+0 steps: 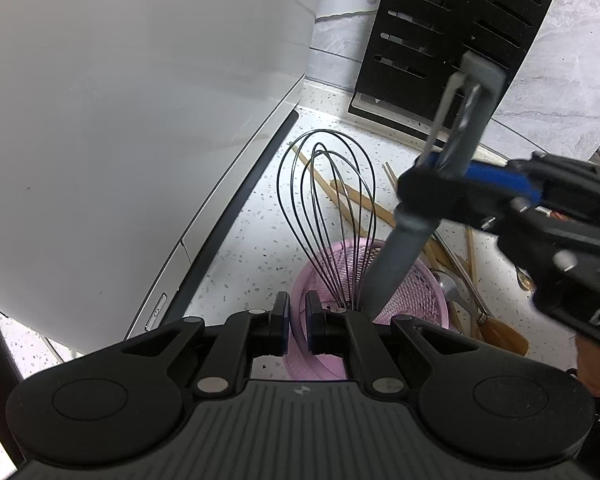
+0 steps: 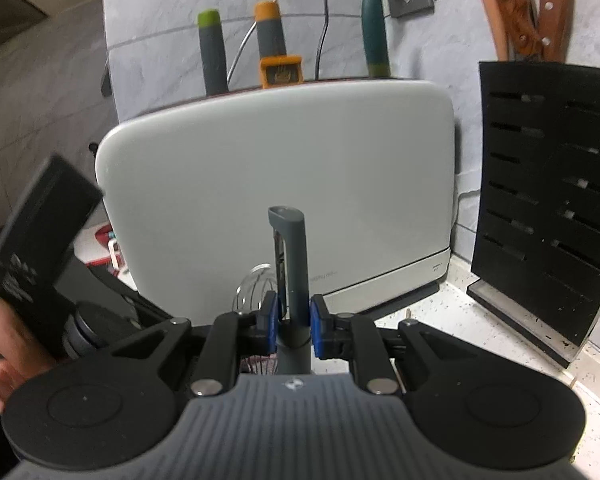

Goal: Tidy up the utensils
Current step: 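Lift the grey spatula and lower it into the pink mesh cup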

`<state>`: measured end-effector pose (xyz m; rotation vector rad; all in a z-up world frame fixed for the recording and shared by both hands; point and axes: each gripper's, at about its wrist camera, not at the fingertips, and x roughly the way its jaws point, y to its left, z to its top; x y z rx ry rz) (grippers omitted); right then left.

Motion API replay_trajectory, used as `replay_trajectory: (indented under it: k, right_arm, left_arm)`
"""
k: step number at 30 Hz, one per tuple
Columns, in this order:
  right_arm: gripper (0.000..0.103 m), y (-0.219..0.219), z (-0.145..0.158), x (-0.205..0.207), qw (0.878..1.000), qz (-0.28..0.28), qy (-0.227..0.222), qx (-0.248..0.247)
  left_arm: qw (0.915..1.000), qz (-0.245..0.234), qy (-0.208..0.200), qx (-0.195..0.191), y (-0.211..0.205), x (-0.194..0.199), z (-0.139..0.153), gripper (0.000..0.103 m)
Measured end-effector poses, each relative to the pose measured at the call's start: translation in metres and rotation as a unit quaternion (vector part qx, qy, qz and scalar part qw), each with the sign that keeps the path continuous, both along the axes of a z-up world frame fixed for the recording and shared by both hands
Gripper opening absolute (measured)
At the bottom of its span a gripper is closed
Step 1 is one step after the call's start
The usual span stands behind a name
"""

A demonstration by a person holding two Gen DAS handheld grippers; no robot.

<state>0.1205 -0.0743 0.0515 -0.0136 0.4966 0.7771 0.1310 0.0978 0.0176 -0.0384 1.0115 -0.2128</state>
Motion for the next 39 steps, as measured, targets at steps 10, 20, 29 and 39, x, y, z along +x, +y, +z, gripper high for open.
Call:
replay_trajectory:
  k: [10,20,29,39]
  right_arm:
    - [0.014,0.01,-0.02,0.007,0.999,0.015,0.011,-0.026]
    - [0.014,0.016,-0.028,0.009,0.999,0.021,0.011,-0.038]
    - [0.015,0.017,-0.026,0.008,0.999,0.023,0.016,-0.036]
    - [0.022,0.01,-0.021,0.005,0.999,0.025,0.014,-0.029]
  left_arm:
    - [1.0,-0.003,0.0,-0.001,0.002,0.0,0.001,0.007]
    - [1.0,-0.004,0.0,0.0,0.002,0.0,0.001,0.007]
    - [1.0,-0.004,0.0,-0.001,0.003,0.0,0.001,0.007]
    - [1.0,-0.005,0.0,0.0,0.003,0.0,0.001,0.007]
